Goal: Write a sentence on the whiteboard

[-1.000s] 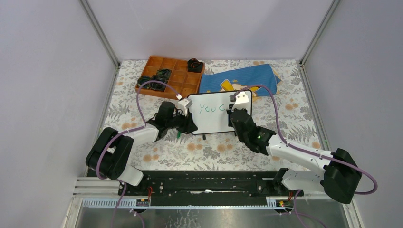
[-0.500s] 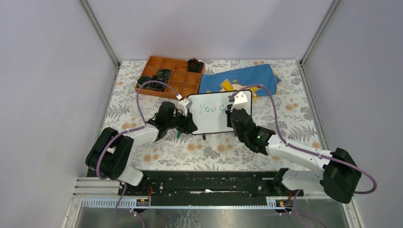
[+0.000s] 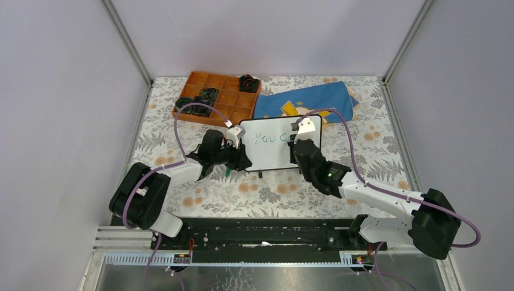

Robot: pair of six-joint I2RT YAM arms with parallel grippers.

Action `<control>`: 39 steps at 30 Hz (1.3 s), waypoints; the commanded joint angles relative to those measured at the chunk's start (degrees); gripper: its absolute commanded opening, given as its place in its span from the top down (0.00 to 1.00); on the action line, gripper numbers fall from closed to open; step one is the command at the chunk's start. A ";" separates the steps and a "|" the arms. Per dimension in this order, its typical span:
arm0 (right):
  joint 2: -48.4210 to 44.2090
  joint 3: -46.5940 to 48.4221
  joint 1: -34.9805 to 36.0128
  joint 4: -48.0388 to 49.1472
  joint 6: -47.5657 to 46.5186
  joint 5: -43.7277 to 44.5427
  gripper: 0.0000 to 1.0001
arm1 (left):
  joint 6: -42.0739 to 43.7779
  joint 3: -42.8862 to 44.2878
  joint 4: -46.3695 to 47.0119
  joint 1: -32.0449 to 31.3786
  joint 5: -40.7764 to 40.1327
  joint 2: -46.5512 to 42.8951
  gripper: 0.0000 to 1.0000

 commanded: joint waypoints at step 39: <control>-1.23 3.34 -1.39 0.77 -1.86 4.09 1.00 | 2.01 2.54 -1.58 -1.05 -1.86 0.08 0.54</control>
